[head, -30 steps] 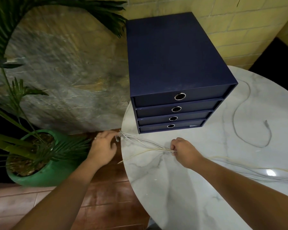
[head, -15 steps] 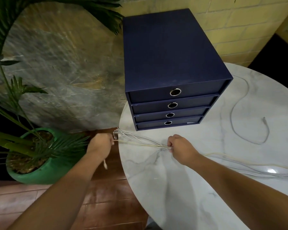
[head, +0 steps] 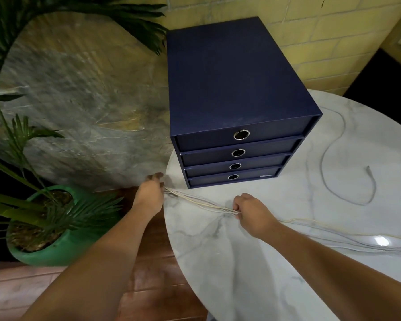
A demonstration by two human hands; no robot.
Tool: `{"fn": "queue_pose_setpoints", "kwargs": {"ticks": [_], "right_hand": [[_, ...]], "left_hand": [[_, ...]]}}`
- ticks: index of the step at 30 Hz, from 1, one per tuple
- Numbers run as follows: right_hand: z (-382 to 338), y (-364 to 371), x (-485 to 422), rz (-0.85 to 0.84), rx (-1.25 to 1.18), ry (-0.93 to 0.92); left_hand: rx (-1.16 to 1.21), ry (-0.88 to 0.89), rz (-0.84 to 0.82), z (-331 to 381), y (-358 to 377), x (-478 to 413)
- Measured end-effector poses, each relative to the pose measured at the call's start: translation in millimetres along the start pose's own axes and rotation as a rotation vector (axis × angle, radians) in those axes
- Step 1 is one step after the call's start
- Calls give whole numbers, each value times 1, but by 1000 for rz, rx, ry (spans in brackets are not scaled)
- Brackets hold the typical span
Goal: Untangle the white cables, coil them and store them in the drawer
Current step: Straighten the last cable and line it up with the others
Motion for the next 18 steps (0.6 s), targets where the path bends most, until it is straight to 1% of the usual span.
{"fn": "queue_pose_setpoints", "kwargs": {"ticks": [2,5,8,11,15,18], "right_hand": [[1,0,0,-4,-16,-4],[0,-2,2,-10,-42,-15],[0,-6,5,-3,-73,-13],[3,-12,8,21,-98,-19],[12,-21,16,53,-121,-26],[29,-30,24,72,-149,-27]], "left_hand": [[13,-24,40,-2,-5,3],[42,-20,36,-8,-10,5],[51,29,71,-6,-16,10],[73,117,116,6,-18,17],[77,228,63,32,-10,28],[78,268,21,60,0,33]]}}
Point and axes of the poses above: each hand's wrist, its own x-axis away from the middle knuckle, its own y-axis out of the palm, z = x × y, the point moved 4 cm from there along -x, towards the middle knuckle, and after that the axes turned 13 degrees about y, right-handed, at the moved point
